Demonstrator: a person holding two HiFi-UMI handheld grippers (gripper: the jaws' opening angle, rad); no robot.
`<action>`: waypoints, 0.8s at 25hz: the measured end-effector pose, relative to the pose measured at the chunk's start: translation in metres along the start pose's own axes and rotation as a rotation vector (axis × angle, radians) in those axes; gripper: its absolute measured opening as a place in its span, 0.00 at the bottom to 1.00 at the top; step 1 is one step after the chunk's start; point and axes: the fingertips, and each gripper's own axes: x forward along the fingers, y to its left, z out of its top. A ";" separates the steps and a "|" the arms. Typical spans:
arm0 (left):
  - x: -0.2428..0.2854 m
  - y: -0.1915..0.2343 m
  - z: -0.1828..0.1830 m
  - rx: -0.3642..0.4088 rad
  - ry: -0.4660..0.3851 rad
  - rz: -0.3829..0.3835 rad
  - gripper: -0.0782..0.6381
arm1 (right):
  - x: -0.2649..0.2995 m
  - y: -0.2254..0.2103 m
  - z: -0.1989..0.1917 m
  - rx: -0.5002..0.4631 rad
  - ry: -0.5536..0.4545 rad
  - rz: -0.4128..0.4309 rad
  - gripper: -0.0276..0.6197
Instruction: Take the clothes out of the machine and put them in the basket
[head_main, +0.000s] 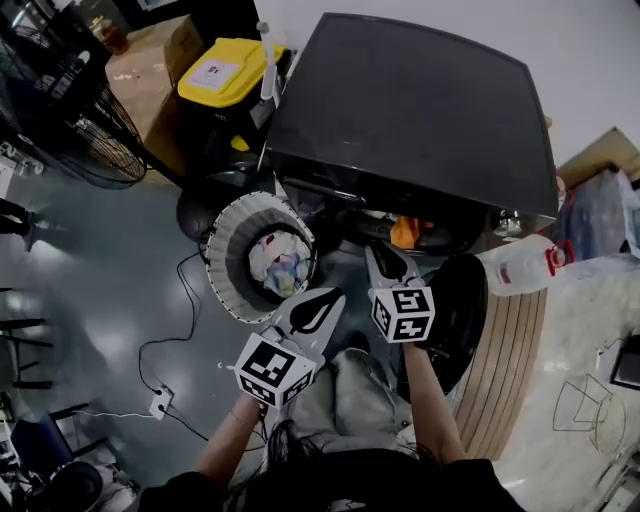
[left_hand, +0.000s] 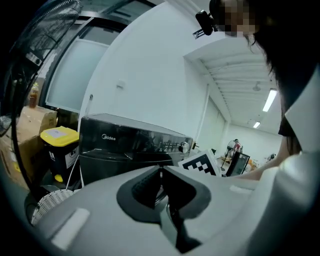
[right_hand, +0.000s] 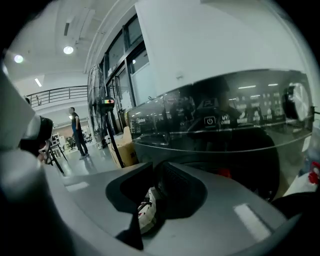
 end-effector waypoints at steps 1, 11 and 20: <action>0.004 0.005 -0.008 0.020 0.002 -0.001 0.13 | 0.008 -0.005 -0.008 0.001 -0.001 -0.003 0.18; 0.057 0.058 -0.102 0.051 -0.024 -0.007 0.15 | 0.116 -0.070 -0.095 -0.032 0.014 -0.073 0.24; 0.109 0.086 -0.172 0.064 -0.033 -0.043 0.17 | 0.201 -0.143 -0.156 0.003 0.073 -0.111 0.33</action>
